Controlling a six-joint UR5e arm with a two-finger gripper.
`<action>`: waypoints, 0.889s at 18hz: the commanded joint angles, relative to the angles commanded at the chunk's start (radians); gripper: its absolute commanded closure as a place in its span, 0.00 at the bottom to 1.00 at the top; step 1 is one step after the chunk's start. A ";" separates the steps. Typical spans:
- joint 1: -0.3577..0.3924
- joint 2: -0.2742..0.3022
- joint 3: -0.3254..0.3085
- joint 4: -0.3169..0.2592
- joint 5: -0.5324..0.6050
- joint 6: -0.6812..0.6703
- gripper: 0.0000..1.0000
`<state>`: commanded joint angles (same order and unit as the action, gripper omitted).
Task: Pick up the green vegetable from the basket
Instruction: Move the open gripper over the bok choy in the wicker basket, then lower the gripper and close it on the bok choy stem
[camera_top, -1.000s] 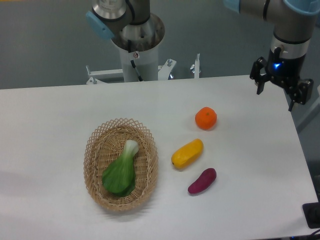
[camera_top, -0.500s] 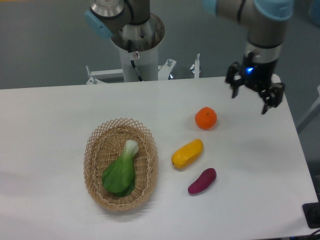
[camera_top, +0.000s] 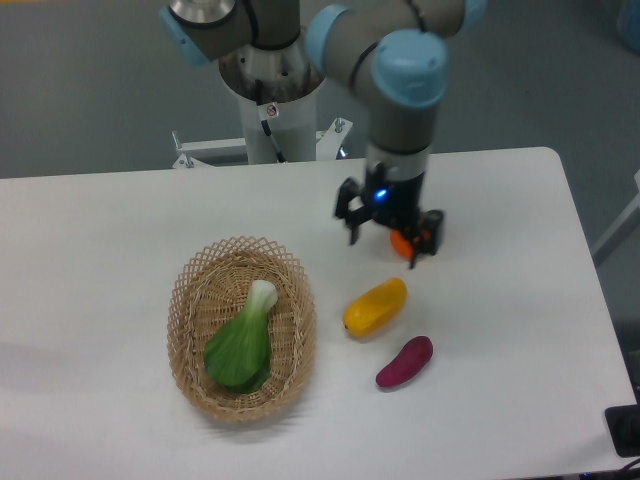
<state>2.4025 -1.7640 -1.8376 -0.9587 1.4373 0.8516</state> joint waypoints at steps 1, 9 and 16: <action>-0.022 -0.012 -0.005 0.002 0.000 -0.023 0.00; -0.126 -0.084 -0.092 0.129 0.003 -0.052 0.00; -0.172 -0.115 -0.110 0.144 0.064 -0.068 0.00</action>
<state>2.2304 -1.8791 -1.9481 -0.8145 1.5018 0.7839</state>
